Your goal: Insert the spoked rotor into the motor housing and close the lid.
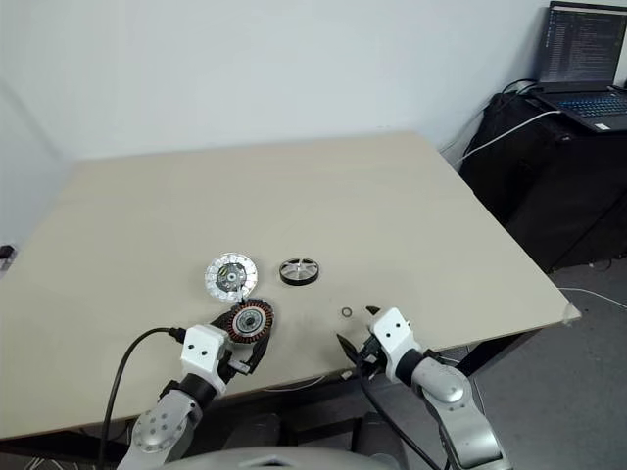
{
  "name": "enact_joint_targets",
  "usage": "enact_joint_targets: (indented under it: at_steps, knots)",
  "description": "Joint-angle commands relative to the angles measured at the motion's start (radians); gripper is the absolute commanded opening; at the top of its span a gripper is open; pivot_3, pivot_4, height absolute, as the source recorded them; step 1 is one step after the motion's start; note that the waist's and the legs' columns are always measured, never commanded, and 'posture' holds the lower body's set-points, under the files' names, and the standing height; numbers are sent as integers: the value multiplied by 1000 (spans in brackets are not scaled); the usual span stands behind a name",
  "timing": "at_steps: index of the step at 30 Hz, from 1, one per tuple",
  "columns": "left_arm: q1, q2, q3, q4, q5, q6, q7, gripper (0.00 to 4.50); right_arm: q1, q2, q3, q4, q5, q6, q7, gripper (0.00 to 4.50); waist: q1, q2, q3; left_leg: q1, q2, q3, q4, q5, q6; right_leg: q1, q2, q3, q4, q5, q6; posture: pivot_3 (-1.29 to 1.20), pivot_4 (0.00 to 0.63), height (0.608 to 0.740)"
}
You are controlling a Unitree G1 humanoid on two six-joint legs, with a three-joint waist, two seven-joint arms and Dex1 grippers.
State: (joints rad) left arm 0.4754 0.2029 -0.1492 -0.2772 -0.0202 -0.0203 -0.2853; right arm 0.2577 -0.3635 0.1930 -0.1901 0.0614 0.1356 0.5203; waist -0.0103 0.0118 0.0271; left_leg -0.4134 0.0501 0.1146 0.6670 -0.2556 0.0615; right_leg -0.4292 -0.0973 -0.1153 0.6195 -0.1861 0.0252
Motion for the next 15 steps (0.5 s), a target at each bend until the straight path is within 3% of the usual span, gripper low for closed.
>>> enact_joint_targets:
  at_steps: [1,15]
  knots:
    - [-7,0,-4,-54,-5,4,0,4500,-18,1,-6,4,2,-37,5,4476,0,0,0,0,0,0,0,0,0,0,0,0,0,0,0,0,0,740]
    - [-20,1,-5,-16,-4,-15,-8,4500,-13,12,-15,11,8,-43,-11,4476,0,0,0,0,0,0,0,0,0,0,0,0,1,0,0,0,0,740]
